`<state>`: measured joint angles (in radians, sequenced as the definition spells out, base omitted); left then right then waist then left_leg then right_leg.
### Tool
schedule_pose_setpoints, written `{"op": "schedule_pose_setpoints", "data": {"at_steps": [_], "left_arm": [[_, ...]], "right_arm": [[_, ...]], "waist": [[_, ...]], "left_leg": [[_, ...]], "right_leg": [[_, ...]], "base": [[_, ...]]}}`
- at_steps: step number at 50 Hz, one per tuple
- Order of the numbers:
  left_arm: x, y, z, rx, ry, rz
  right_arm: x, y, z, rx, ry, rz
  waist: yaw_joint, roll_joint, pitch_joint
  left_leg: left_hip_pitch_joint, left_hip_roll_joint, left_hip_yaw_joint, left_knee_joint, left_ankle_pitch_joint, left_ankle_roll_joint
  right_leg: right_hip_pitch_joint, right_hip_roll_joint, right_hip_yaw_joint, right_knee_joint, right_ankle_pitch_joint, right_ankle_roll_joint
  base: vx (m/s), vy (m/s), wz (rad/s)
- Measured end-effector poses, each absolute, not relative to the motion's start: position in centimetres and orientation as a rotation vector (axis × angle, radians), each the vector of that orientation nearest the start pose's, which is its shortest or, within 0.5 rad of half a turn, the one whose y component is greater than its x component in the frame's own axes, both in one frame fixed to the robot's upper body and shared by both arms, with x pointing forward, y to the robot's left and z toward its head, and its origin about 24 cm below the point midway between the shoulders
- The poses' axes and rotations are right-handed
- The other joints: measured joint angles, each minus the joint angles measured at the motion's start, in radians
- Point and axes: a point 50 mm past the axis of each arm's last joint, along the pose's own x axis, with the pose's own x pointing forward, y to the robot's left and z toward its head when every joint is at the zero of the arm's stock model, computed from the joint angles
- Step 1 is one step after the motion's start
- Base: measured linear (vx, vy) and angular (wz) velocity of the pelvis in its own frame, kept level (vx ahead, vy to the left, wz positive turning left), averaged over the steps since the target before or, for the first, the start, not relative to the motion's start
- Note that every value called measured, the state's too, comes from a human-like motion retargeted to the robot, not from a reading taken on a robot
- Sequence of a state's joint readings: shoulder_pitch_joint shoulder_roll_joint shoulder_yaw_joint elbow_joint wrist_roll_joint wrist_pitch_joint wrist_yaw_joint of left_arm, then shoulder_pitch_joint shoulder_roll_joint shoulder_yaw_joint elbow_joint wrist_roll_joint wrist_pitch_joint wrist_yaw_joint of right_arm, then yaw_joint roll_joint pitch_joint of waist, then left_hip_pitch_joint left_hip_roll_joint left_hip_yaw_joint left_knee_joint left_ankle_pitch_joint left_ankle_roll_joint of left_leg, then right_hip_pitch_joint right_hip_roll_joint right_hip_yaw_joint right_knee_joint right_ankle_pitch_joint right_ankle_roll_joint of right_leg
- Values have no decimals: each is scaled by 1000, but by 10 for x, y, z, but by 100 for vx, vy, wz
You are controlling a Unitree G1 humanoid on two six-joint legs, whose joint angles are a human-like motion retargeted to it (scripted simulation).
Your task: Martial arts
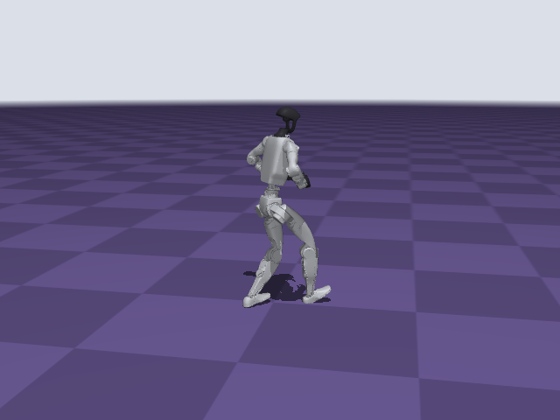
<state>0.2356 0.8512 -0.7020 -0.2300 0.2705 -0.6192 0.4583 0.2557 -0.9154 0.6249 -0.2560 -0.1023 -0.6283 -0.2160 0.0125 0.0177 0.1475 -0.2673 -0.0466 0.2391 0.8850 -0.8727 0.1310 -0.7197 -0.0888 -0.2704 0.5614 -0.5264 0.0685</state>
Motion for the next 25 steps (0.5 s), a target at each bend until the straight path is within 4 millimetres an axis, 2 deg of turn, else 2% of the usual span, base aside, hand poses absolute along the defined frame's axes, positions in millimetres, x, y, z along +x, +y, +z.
{"op": "schedule_pose_setpoints", "data": {"at_steps": [5, 17, 25], "left_arm": [[126, 133, 48, 486, -442, -612], [122, 131, 42, 471, -413, -624], [121, 131, 36, 475, -372, -643]], "right_arm": [[131, -152, 57, -502, -349, 725], [126, -155, 56, -505, -353, 688], [126, -156, 52, -514, -322, 701]], "waist": [[-12, -20, -56], [-24, -25, -69], [-22, -14, -64]], "left_leg": [[-52, -45, 1, 4, 0, 9], [-36, -93, -12, -23, 0, 16], [-22, -89, -17, -34, 0, 8]], "right_leg": [[-82, -60, 3, 84, -16, 4], [-71, -94, 15, 107, 29, 16], [-33, -69, 10, 53, 66, 23]], "base": [[5, 2, 25], [1, 0, 4], [0, 0, 0]]}}
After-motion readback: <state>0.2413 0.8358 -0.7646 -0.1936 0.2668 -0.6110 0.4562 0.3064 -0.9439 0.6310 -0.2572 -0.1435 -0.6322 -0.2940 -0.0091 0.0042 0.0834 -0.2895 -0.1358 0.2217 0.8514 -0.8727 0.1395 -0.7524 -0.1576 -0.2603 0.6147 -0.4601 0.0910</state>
